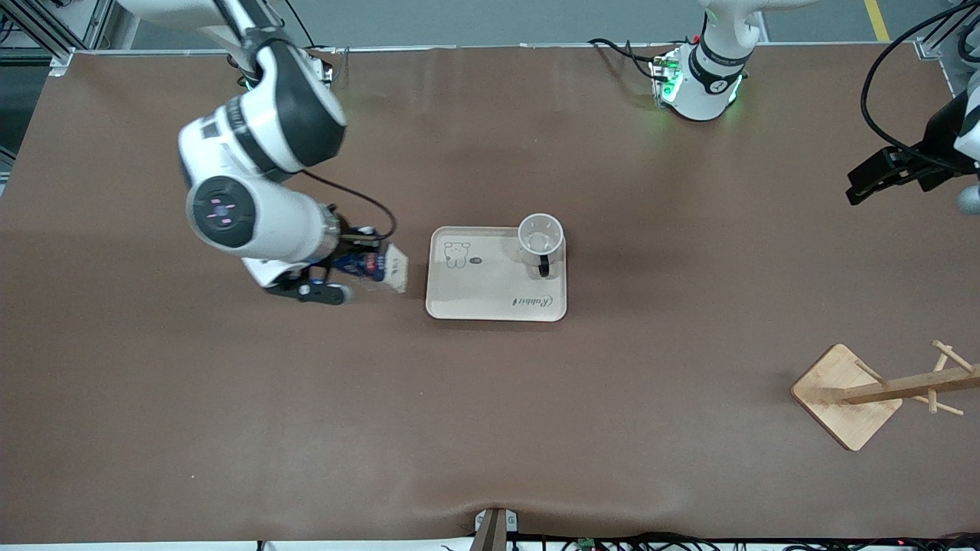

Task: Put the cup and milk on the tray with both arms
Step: 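Carry the milk carton toward the tray while the left gripper withdraws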

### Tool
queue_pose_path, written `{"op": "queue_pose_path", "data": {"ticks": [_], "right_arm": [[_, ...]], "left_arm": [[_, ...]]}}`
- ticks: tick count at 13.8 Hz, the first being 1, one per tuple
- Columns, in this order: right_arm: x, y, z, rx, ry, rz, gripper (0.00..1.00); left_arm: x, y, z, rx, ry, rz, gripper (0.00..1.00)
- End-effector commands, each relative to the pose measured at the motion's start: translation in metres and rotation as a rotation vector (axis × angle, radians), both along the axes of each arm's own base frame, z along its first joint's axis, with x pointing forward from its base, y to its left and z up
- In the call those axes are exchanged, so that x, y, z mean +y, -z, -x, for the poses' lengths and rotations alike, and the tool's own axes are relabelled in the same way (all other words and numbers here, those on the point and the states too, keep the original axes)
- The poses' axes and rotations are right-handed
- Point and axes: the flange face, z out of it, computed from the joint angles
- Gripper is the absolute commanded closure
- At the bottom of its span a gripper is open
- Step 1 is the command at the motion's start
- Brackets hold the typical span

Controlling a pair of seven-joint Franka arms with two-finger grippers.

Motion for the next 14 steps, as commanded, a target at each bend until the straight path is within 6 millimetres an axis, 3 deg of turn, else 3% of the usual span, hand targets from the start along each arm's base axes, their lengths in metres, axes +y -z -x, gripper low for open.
{"op": "queue_pose_path", "data": {"ticks": [1, 4, 6, 14], "right_arm": [[0.047, 0.002, -0.001, 0.039, 0.006, -0.085, 1.0], [0.087, 0.025, 0.014, 0.042, 0.007, -0.085, 1.0], [0.103, 0.044, 0.024, 0.049, -0.022, -0.047, 1.0], [0.104, 0.068, 0.017, -0.096, -0.087, 0.096, 0.93]], "left_arm": [[-0.015, -0.003, 0.001, -0.004, 0.061, 0.019, 0.0], [-0.02, -0.008, 0.005, -0.009, 0.068, 0.026, 0.0], [-0.018, -0.006, 0.006, 0.008, 0.066, 0.025, 0.0], [-0.013, 0.0, 0.003, 0.021, 0.057, 0.022, 0.0]]}}
